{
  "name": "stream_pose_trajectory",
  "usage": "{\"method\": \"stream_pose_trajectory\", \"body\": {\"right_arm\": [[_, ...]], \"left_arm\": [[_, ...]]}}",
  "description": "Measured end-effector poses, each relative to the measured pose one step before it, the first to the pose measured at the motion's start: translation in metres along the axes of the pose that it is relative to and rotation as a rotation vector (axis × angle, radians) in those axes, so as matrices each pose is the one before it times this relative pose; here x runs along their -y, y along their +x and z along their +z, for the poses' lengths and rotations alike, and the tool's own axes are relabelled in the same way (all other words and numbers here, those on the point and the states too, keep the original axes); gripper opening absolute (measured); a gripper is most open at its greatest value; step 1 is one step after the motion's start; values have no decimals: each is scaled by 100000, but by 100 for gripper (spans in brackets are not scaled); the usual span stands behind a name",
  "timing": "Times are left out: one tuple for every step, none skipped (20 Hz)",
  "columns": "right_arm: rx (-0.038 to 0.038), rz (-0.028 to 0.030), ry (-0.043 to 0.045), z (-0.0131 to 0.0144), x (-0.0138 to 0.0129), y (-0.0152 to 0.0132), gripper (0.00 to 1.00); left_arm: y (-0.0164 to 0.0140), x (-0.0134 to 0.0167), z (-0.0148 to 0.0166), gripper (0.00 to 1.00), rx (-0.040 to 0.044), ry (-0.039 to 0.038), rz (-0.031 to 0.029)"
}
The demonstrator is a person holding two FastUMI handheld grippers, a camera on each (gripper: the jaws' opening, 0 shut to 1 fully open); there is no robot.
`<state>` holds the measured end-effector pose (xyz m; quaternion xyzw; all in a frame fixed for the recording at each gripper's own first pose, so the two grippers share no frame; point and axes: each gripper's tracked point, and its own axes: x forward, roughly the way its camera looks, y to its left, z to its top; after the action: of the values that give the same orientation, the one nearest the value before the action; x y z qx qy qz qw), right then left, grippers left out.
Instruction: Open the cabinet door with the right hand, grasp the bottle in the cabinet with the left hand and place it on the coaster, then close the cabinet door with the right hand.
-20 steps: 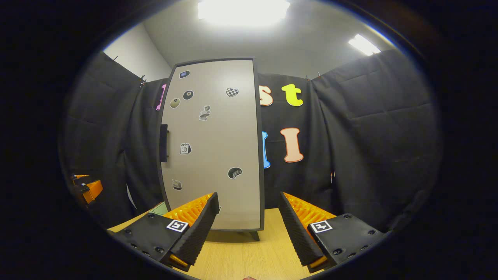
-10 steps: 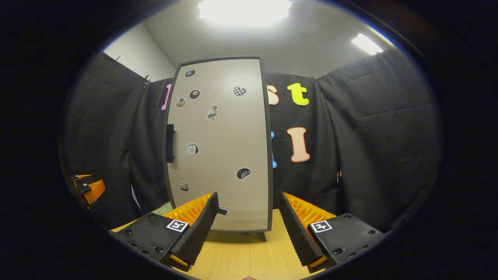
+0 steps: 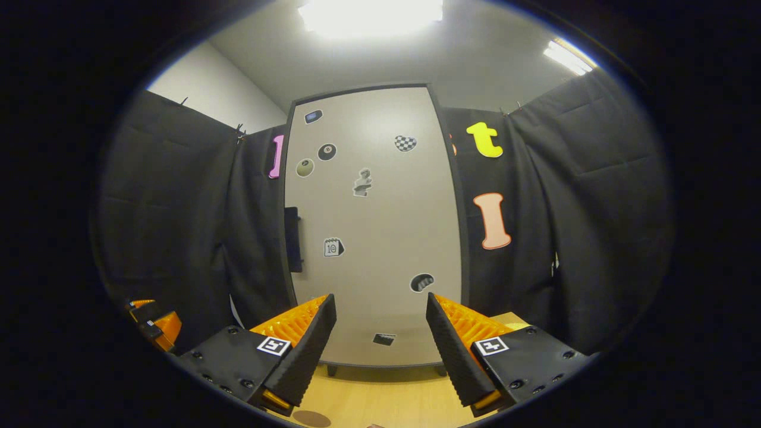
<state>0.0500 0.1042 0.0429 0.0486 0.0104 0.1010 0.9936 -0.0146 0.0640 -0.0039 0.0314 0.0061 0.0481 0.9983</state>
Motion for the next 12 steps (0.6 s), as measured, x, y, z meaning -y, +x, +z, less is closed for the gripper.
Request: {"method": "stream_pose_trajectory", "body": {"right_arm": [[443,1607,232,557,-1040,761,97],[1124,1782,-95,704,-1238,1043,96],[828,1392,-35,434,-999,1018,96],[309,1593,6,501,-1189,1328,96],[-611,2371,-73,46,-1314,1316,96],[-1571,2166,-107,-96,-1276,1265,94],[-952,1463,-61,41,-1033,1051,94],[-493,1085,-102,60,-1066,1085,96],[-496,921,-435,-55,-834,1215,96],[-106,129,-743,84,-711,1140,96],[-673,61,-864,-61,-633,1109,93],[-1439,-353,-1129,-167,-508,1091,96]], "left_arm": [[-281,-785,-239,82,-399,-111,1228],[-269,-871,-147,84,-329,267,1517],[-358,-823,-304,84,-392,613,1635],[-275,-903,-260,82,-507,748,1632],[-267,-1092,-394,84,-617,814,1756],[-127,-1030,-403,82,-782,783,1877],[-269,-1077,-510,82,-948,686,1968],[23,-848,-309,82,-925,434,2013],[-68,-1090,-445,82,-841,46,1908],[-183,-1028,-323,84,-553,-271,1636],[-392,-1091,-444,82,-674,-393,1837],[-69,-928,-578,82,-1370,-225,1932]]}}
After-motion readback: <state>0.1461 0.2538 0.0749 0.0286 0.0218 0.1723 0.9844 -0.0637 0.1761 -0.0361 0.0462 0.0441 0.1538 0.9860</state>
